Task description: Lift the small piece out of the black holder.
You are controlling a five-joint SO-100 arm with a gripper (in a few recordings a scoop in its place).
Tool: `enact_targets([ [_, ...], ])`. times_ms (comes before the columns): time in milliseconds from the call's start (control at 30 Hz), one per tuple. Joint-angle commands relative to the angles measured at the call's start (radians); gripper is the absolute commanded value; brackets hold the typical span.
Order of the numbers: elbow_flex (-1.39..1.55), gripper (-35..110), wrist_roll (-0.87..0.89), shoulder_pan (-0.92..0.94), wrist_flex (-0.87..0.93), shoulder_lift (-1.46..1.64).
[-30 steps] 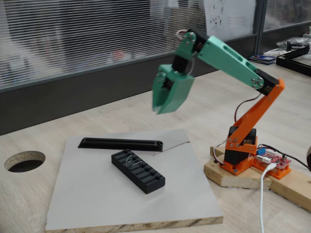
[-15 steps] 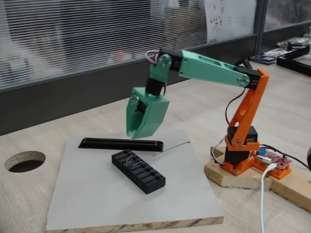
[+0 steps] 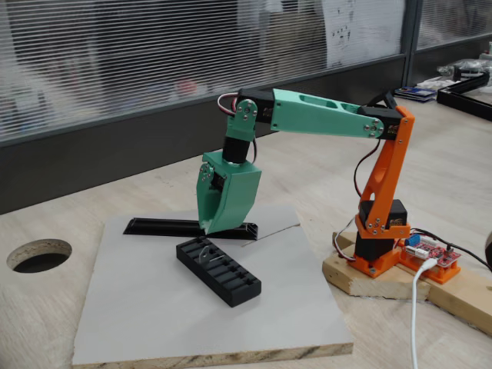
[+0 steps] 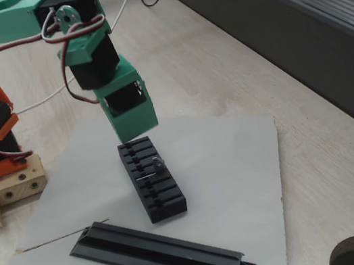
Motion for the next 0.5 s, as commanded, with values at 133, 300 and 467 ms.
enact_targets([
  [133,-0.002,14,0.021,-0.011,-0.002,0.029],
  [300,-0.008,36,0.021,-0.014,-0.002,0.015],
  [467,-0.009,55,0.020,-0.021,0.000,0.012],
])
